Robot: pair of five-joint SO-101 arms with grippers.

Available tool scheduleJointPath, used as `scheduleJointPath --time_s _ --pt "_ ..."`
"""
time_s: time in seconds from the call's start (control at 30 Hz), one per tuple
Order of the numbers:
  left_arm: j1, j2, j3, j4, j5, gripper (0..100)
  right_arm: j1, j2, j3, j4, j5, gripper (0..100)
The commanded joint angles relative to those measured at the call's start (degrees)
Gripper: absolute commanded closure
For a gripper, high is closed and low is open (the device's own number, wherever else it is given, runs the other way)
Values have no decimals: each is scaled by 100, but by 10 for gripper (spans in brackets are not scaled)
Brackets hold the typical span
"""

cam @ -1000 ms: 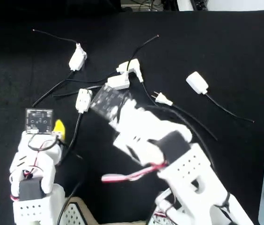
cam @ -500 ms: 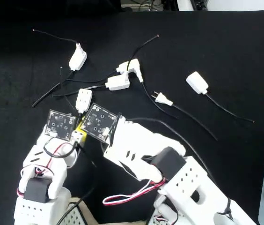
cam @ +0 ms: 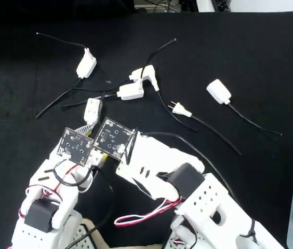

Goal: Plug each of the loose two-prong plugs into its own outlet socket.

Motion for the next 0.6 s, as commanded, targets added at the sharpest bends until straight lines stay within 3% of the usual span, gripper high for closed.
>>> scheduleJointPath --time_s 0.0,0.3,0.57 --pt "215 -26 -338 -79 53 845 -70 -84 -40 -123 70 986" --pt "163 -26 -338 -79 70 844 -70 -84 -31 -123 53 986" --pt "-611 -26 -681 -88 1020 844 -70 -127 -84 -123 35 986"
